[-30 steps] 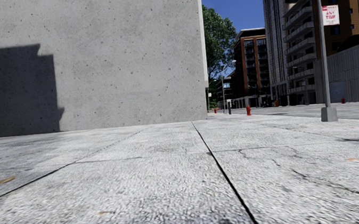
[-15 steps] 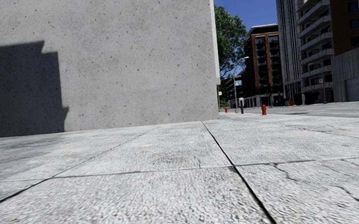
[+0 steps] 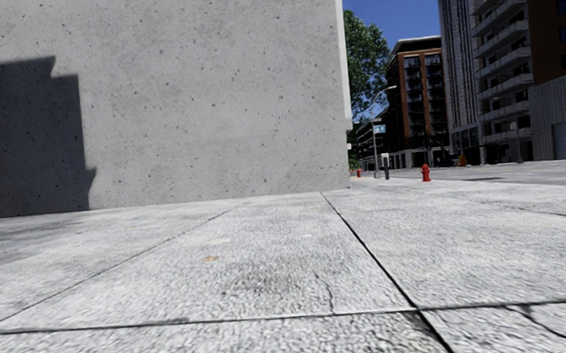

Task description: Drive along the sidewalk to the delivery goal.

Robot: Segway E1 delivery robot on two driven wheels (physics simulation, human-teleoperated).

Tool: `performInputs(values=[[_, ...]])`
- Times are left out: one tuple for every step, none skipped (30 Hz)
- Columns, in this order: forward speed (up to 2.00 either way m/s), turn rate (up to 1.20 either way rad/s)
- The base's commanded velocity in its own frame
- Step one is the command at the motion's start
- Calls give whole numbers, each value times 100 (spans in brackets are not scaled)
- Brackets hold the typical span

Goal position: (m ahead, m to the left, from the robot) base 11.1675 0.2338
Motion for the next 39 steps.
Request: performInputs(values=[[200,0],[200,0],[200,0],[200,0],[200,0],[200,0],[200,0],[200,0],[200,0],[200,0],[200,0],[200,0],[200,0],[200,0],[200,0],[200,0],[200,0],[200,0],[200,0],[200,0],[200,0],[200,0],[200,0],[200,0],[200,0],[200,0],[200,0],[200,0],[200,0],[200,0],[200,0],[200,0],[200,0],[200,0],[200,0],[200,0],[200,0],[200,0],[200,0]])
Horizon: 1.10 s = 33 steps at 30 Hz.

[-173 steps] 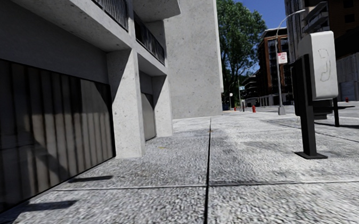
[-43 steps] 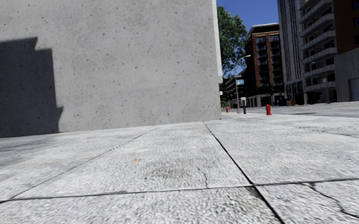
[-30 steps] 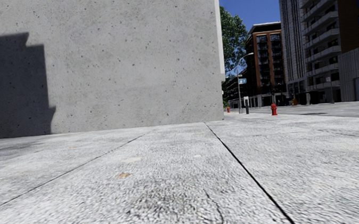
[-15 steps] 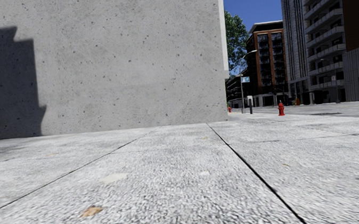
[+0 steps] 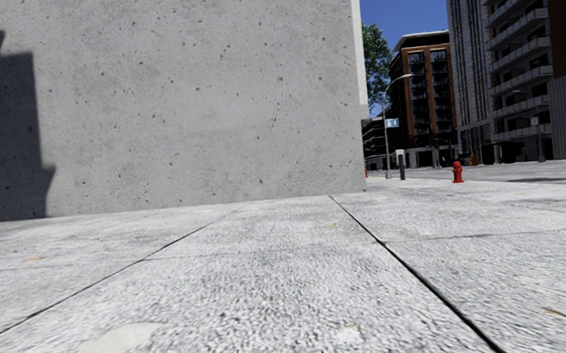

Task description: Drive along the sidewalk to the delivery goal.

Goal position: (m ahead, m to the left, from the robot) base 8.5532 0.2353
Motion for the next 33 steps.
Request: performInputs(values=[[200,0],[200,0],[200,0],[200,0],[200,0],[200,0],[200,0],[200,0],[200,0],[200,0],[200,0],[200,0],[200,0],[200,0],[200,0],[200,0],[200,0],[200,0],[200,0],[200,0],[200,0],[200,0],[200,0],[200,0],[200,0],[200,0],[200,0],[200,0],[200,0],[200,0],[200,0],[200,0],[200,0]])
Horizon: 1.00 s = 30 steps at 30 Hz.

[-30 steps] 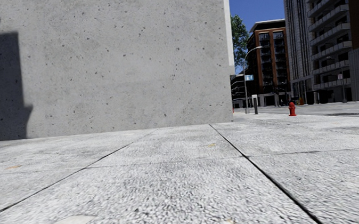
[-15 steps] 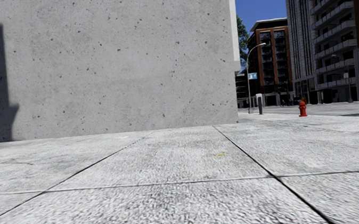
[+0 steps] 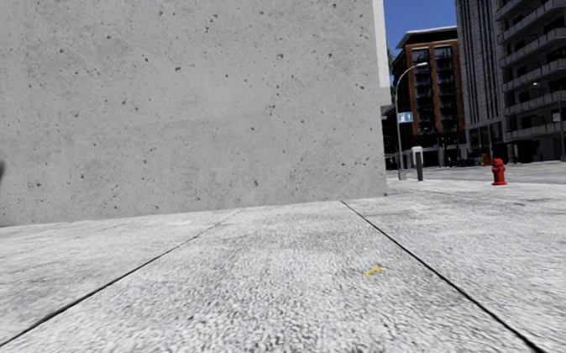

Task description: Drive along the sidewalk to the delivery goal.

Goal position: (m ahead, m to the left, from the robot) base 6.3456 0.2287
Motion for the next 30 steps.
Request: performInputs(values=[[200,0],[200,0],[200,0],[200,0],[200,0],[200,0],[200,0],[200,0],[200,0],[200,0],[200,0],[200,0],[200,0],[200,0],[200,0],[200,0],[200,0],[200,0],[200,0],[200,0],[200,0],[200,0],[200,0],[200,0],[200,0],[200,0],[200,-10],[200,-33],[200,-33],[200,-45]])
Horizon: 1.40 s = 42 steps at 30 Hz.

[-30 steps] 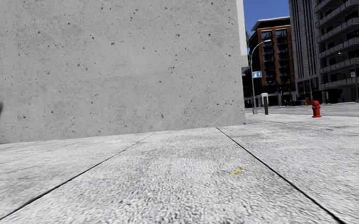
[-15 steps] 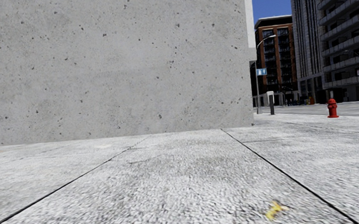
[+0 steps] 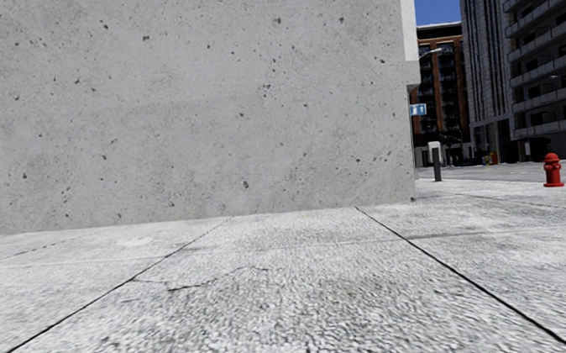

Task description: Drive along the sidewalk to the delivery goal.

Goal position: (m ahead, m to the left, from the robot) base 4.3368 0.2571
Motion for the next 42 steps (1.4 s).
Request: performInputs(values=[[200,-49],[200,-49],[200,-49],[200,-49],[200,-45],[200,-45],[200,0],[200,0],[200,0],[200,0],[200,0],[200,0],[200,0],[200,0],[200,0],[200,0],[200,0],[200,0],[200,0],[200,0],[200,0],[200,0],[200,0],[200,0],[200,0],[200,0],[200,0],[200,0],[200,0],[200,0],[200,0],[200,0],[200,0],[200,0],[200,0],[200,0],[200,0],[200,0],[200,0],[200,0],[200,0],[200,0]])
